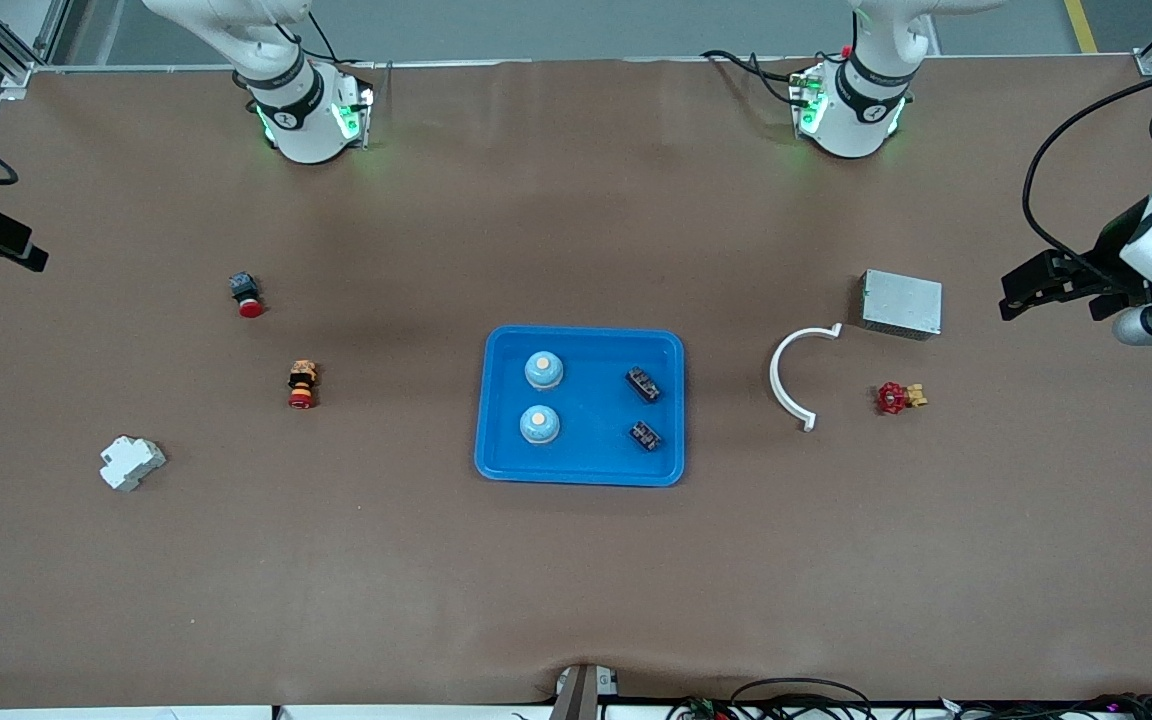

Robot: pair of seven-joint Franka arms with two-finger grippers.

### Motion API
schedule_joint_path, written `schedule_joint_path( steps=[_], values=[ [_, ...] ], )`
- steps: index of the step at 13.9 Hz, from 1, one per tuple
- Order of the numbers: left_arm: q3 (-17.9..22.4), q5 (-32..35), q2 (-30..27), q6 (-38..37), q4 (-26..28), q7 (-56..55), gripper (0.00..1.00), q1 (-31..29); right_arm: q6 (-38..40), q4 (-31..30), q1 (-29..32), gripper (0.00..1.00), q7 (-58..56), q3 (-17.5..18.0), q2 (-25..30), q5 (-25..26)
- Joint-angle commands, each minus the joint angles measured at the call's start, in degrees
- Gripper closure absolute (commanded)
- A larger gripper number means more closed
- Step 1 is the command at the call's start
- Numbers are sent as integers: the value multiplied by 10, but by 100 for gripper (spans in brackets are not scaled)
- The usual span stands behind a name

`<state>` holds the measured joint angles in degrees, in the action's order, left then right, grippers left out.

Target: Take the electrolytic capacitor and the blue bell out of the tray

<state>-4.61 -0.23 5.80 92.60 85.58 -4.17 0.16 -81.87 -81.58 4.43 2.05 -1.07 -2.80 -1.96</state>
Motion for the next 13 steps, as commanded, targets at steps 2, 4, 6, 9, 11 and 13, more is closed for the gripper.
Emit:
schedule_joint_path(
  steps=[2,4,6,9,11,13],
  values=[
    [3,-2,2,-7,-9,-3,0,0,-2,-8,1,0,8,3,10,-4],
    [3,0,2,-7,-9,-4,0,2,-2,-8,1,0,8,3,10,-4],
    [3,2,2,-7,-9,-4,0,4,-3,-7,1,0,8,3,10,-4],
    [2,0,2,-7,-9,-3,0,5,-7,-8,1,0,7,2,9,-5],
    [-1,-3,-1,-9,-9,-16,0,10,-6,-8,1,0,6,2,9,-4],
    [-18,-3,0,-13,-8,-70,0,11,-7,-8,1,0,4,2,10,-4]
  ],
)
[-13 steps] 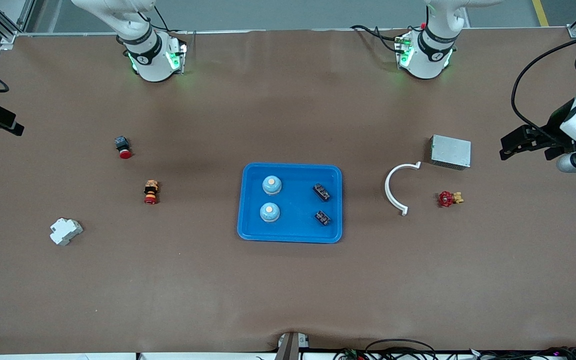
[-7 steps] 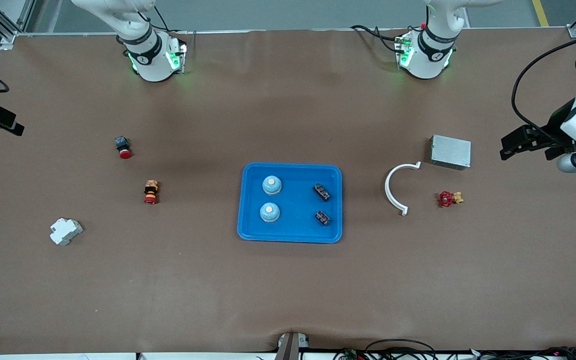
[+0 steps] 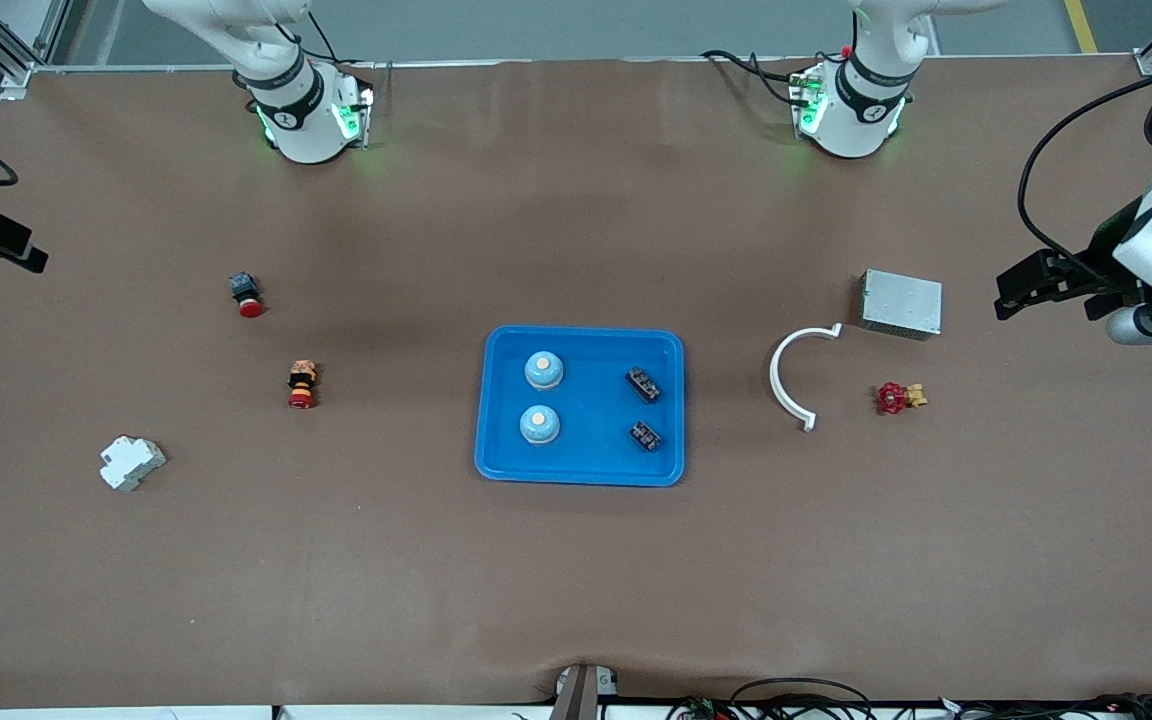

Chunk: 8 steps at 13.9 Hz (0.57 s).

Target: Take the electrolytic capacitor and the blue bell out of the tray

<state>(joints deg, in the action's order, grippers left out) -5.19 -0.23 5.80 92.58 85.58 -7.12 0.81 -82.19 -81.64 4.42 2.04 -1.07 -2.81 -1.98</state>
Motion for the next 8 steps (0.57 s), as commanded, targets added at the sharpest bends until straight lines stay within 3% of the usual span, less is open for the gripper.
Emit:
schedule_joint_path(
  steps=[1,5,8],
  values=[
    [-22,-4,0,-13,-7,-66,0,4,-8,-7,1,0,2,2,10,4],
    [-65,-41,41,-11,-9,-206,0,20,-15,-7,-2,0,1,4,12,23],
    [-69,-52,103,29,-9,-276,0,80,-21,-7,-14,0,-3,4,17,36]
  ],
)
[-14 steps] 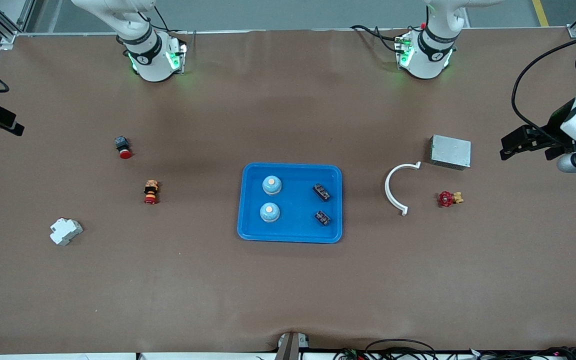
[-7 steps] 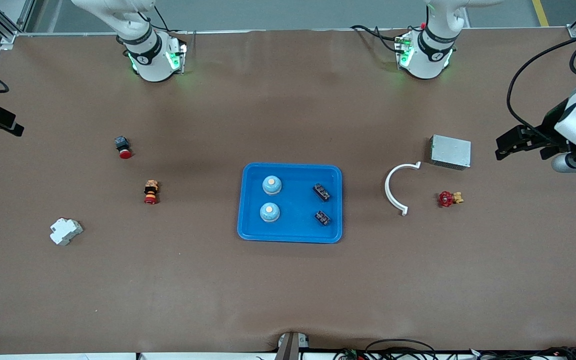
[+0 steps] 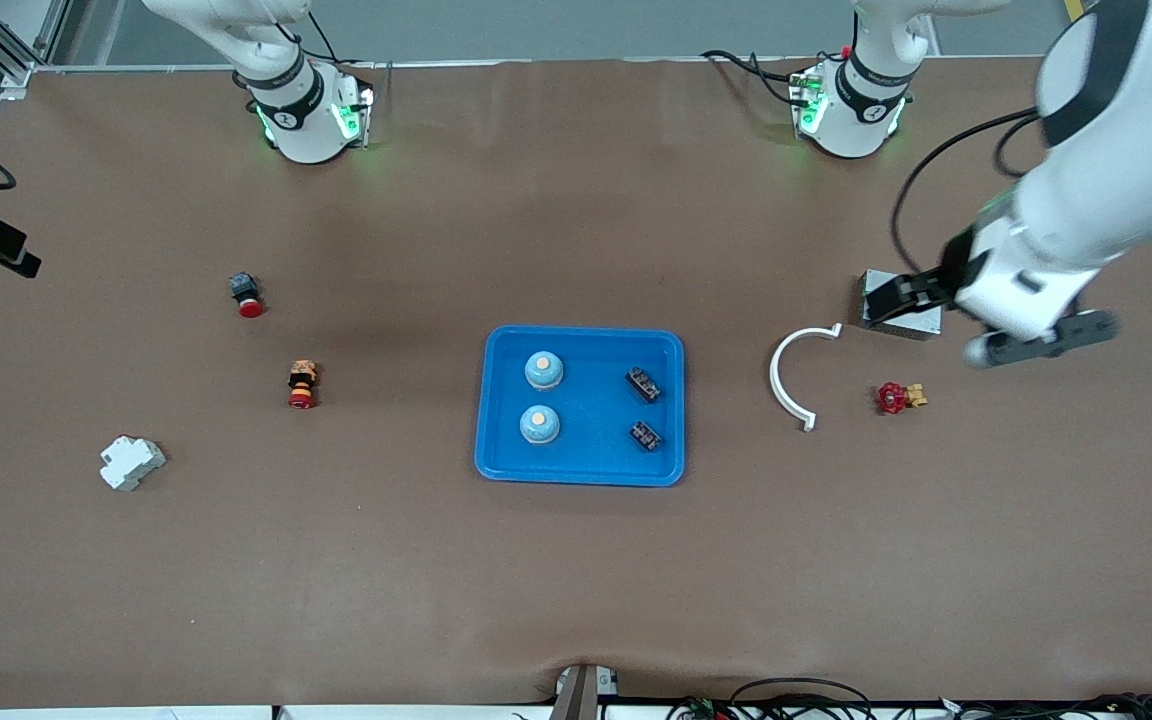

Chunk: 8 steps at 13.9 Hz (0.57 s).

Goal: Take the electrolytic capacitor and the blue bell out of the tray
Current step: 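Reach the left gripper into the blue tray and grasp a black capacitor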

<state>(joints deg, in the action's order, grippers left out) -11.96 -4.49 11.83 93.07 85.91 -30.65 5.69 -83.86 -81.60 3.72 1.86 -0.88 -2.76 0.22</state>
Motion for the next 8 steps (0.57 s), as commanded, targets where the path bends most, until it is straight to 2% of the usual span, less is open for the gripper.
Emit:
schedule_joint_path(
  steps=[1,5,8],
  values=[
    [-1,-10,64,52,-14,-77,0,49,-4,-8,-8,0,0,2,16,14],
    [0,-5,154,203,-13,-220,0,119,-5,-8,-8,0,0,1,17,12],
    [1,-4,209,298,-14,-300,0,147,-4,-11,-8,0,0,0,17,9]
  ],
)
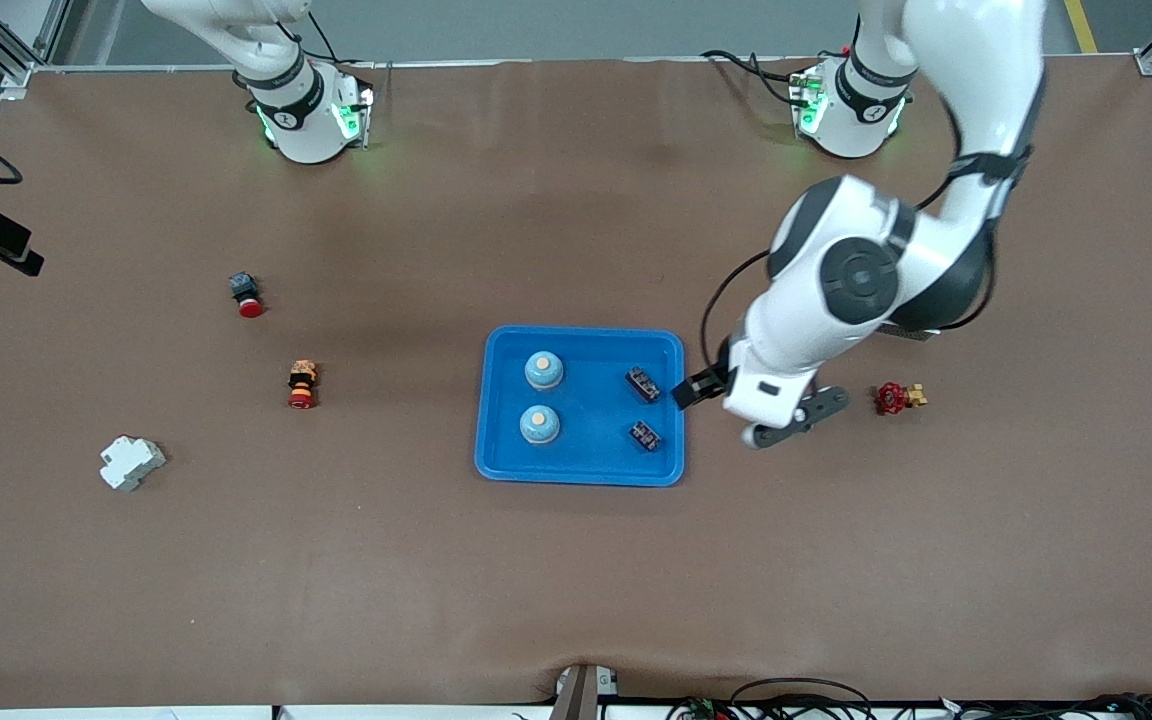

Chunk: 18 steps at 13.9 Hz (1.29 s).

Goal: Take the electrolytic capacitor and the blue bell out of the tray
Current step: 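Reach the left gripper into the blue tray and grasp a black capacitor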

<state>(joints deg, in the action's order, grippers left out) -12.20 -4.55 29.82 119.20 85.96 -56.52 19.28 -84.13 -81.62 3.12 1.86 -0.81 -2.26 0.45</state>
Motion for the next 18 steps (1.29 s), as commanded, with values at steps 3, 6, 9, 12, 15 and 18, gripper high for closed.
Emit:
schedule_joint_path(
  steps=[3,6,9,12,15,18],
  values=[
    [9,-3,70,88,-14,-114,0,32,-2,-14,-2,0,0,-1,12,6],
    [9,-2,97,127,-14,-164,0,41,-5,-20,-2,0,1,-1,12,4],
    [12,24,122,153,-13,-214,0,64,-10,-35,-6,0,2,1,12,-12],
    [12,54,141,153,-11,-231,0,77,-15,-47,-20,0,8,0,11,-26],
    [12,71,148,147,-7,-232,0,77,-40,-74,-42,0,44,0,11,-27],
    [12,71,154,142,3,-231,0,77,-75,-108,-80,0,114,0,12,-28]
  ],
)
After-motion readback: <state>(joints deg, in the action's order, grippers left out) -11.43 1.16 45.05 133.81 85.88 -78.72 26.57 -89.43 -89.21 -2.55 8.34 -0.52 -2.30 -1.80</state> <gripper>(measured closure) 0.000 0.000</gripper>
